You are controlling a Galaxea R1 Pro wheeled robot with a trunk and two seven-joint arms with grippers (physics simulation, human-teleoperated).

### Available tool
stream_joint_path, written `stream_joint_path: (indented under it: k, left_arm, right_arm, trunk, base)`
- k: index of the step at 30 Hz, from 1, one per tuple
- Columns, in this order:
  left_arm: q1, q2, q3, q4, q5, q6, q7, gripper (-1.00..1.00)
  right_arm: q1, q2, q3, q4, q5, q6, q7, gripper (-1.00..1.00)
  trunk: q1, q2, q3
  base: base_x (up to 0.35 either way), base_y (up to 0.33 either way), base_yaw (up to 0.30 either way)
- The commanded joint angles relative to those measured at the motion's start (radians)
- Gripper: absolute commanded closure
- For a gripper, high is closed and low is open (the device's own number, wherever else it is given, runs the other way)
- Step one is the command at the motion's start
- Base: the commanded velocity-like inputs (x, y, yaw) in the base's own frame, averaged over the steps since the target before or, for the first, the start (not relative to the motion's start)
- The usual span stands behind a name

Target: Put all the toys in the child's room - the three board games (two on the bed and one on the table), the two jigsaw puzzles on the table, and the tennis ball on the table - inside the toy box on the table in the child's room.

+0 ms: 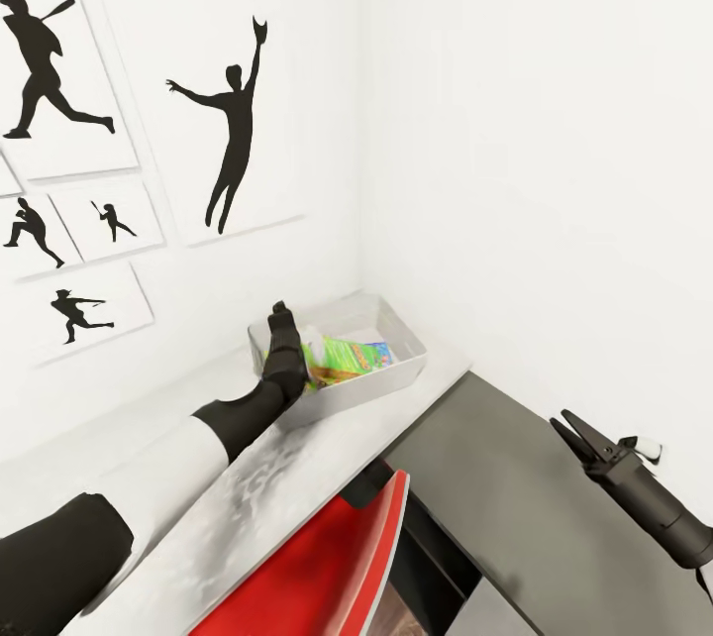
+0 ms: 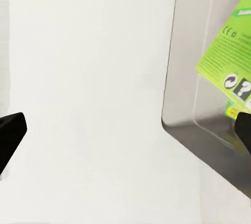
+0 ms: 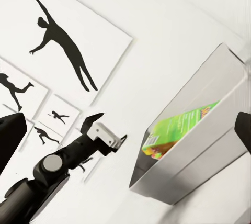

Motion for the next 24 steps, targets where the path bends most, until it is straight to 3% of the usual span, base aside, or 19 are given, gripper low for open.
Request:
stream_joint_path:
  k: [1, 3, 6, 9, 13, 14, 15, 18, 22, 24]
  left_arm:
    - [-0.002, 0.011, -0.002, -0.023, -0.005, 0.012, -0.017, -1.0]
    - [-0.01, 0.035, 0.015, -0.064, -0.005, 0.023, -0.04, -1.0]
    - [-0.033, 0.072, 0.073, -0.126, -0.005, 0.029, -0.08, -1.0]
    - [-0.056, 0.123, 0.182, -0.214, -0.004, 0.029, -0.156, -1.0]
    - [-0.091, 0.197, 0.347, -0.313, -0.004, 0.024, -0.323, -1.0]
    - [-0.095, 0.207, 0.368, -0.321, -0.004, 0.023, -0.347, -1.0]
    - [-0.109, 0.231, 0.439, -0.337, -0.003, 0.022, -0.425, -1.0]
    - [-0.122, 0.253, 0.539, -0.35, -0.002, 0.021, -0.531, -1.0]
    - [-0.129, 0.277, 0.754, -0.361, 0.004, 0.024, -0.743, -1.0]
    - [-0.13, 0.282, 0.864, -0.37, 0.006, 0.03, -0.879, -1.0]
  right_arm:
    - [-0.001, 0.0, -0.001, 0.001, -0.005, 0.007, 0.001, -1.0]
    - [-0.001, 0.0, -0.002, 0.001, -0.005, 0.007, 0.001, -1.0]
    - [-0.001, 0.0, -0.002, 0.002, -0.005, 0.007, 0.001, -1.0]
    - [-0.001, 0.0, -0.003, 0.002, -0.005, 0.007, 0.001, -1.0]
    - [-0.001, 0.0, -0.002, 0.002, -0.005, 0.007, 0.001, -1.0]
    - [-0.001, 0.0, -0.003, 0.002, -0.005, 0.007, 0.001, -1.0]
    - [-0.001, 0.0, -0.003, 0.002, -0.005, 0.007, 0.002, -1.0]
    - [-0.001, 0.0, -0.003, 0.002, -0.005, 0.007, 0.002, -1.0]
    - [-0.001, 0.0, -0.004, 0.002, -0.005, 0.007, 0.002, -1.0]
    - [-0.001, 0.0, -0.004, 0.002, -0.005, 0.007, 0.002, -1.0]
  trunk:
    - [0.0, -0.001, -0.002]
    - [0.0, -0.001, -0.002]
    - [0.0, -0.001, -0.002]
    - [0.0, -0.001, -0.002]
    - [0.0, -0.001, -0.002]
    - [0.0, -0.001, -0.002]
    - [0.0, -0.001, -0.002]
    - [0.0, -0.001, -0.002]
    - [0.0, -0.001, -0.002]
    - [0.0, -0.001, -0.002]
  base:
    - [0.0, 0.0, 0.0]
    - [0.0, 0.0, 0.0]
    - [0.0, 0.0, 0.0]
    - [0.0, 0.0, 0.0]
    - [0.0, 0.0, 0.0]
    - [0.0, 0.0, 0.0]
    - [0.0, 0.0, 0.0]
    - [0.0, 0.0, 0.0]
    - [0.0, 0.0, 0.0]
    - [0.0, 0.0, 0.0]
